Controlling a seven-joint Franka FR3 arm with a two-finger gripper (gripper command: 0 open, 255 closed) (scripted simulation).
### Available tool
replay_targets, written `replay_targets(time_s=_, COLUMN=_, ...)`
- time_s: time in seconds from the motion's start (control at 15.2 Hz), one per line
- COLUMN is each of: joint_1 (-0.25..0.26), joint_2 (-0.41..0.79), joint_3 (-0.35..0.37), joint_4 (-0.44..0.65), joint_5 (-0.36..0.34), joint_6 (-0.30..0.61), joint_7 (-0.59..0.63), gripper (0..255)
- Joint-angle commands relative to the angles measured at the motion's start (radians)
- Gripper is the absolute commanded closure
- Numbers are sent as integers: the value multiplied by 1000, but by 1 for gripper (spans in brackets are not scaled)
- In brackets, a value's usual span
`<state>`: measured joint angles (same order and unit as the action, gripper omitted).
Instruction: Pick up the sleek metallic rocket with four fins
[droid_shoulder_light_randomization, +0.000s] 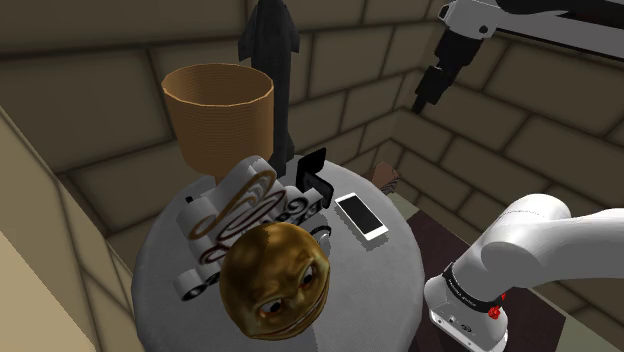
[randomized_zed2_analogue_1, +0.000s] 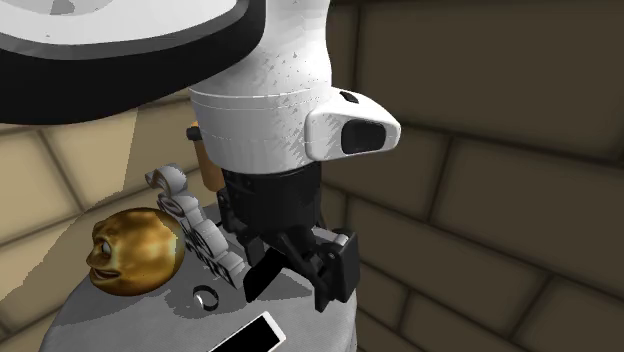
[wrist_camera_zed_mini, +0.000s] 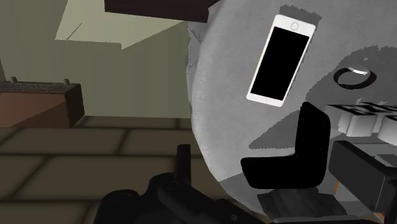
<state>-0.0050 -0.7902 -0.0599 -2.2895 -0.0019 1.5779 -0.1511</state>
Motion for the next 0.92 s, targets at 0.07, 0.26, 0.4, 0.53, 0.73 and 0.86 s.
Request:
replay_targets(time_s=0.07, joint_1=17, joint_2=26, joint_3=-25, joint_4=9, joint_5=9, joint_6=32, joint_7=-50, gripper=0)
replay_targets(time_s=0.26, joint_1=76, joint_2=109, joint_3=-102, joint_4=49, joint_5=49, joint_6=118, joint_7=-202, gripper=0)
replay_targets(time_s=0.4, joint_1=118, joint_2=170, joint_3=-151, joint_4=86, joint_5=86, joint_6=162, joint_7=-307, gripper=0)
replay_targets(time_s=0.53, joint_1=164, joint_2=233, joint_3=-200, joint_4=131, joint_5=132, joint_6=196, joint_7=-415, gripper=0)
replay_targets(time_s=0.73, joint_1=235, joint_2=332, joint_3=-270, joint_4=214, joint_5=216, joint_6=223, joint_7=-582, gripper=0)
replay_targets(time_s=0.86, joint_1=281, joint_2=402, joint_3=-315, joint_4=279, joint_5=283, joint_6=223, joint_7=-695, gripper=0)
